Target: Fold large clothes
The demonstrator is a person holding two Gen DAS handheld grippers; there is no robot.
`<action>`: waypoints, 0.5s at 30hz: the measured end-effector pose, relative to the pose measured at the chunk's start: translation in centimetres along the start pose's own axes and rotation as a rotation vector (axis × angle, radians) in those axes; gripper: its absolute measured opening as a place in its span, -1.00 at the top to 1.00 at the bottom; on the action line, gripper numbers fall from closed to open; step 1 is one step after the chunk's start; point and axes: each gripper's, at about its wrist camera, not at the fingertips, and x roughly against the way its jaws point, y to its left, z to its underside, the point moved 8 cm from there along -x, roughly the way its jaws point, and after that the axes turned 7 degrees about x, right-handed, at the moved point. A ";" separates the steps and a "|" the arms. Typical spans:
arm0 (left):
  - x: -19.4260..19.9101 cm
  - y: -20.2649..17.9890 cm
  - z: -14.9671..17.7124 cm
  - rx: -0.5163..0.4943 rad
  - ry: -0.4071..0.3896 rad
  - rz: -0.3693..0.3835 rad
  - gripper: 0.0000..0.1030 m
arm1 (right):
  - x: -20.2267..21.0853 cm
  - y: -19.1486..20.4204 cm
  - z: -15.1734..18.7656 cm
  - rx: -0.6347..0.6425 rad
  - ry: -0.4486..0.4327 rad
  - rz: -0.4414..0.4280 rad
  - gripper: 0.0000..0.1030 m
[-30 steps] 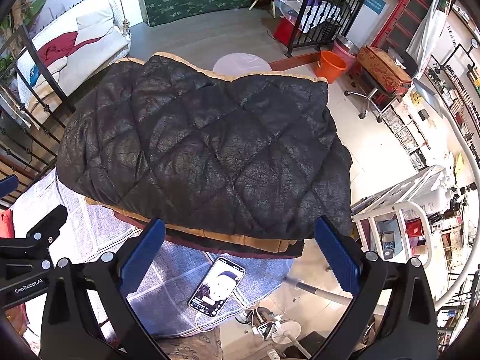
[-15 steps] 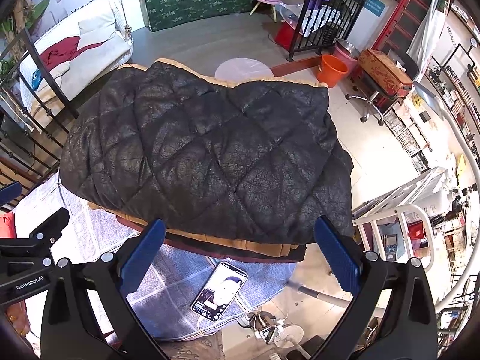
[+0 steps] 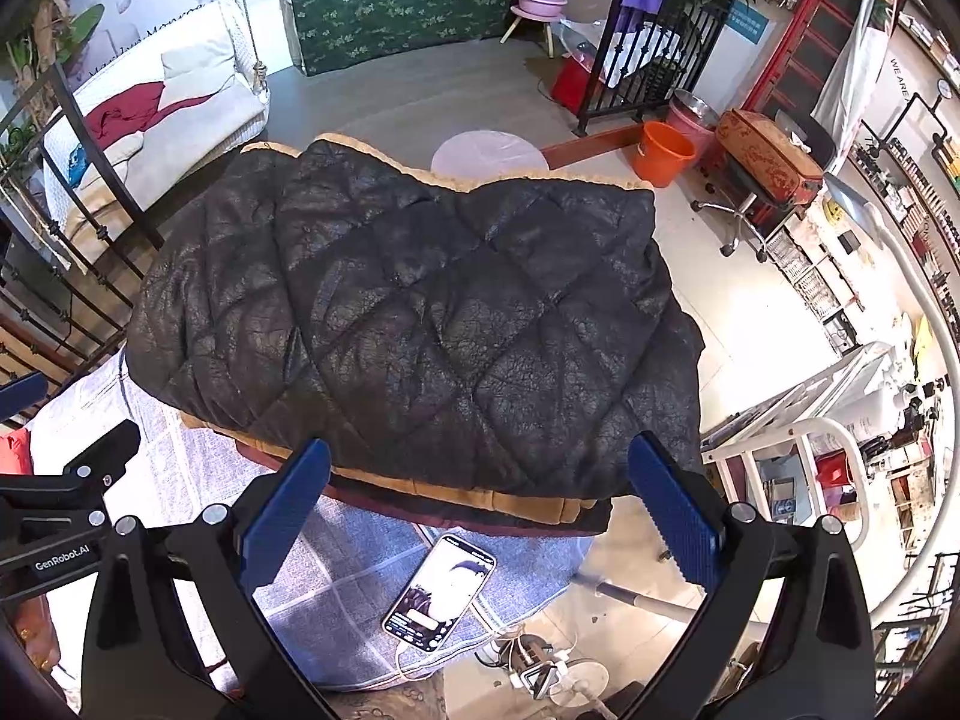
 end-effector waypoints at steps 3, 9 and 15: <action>-0.1 0.0 -0.1 0.000 -0.002 -0.003 -0.89 | 0.0 0.0 0.0 0.000 -0.001 -0.001 -0.89; 0.1 0.2 -0.2 0.007 -0.005 -0.008 -0.89 | -0.3 -0.1 0.1 0.005 -0.001 0.000 -0.89; 0.2 0.2 -0.2 0.010 -0.006 -0.010 -0.89 | -0.4 -0.4 0.4 -0.011 -0.003 -0.001 -0.89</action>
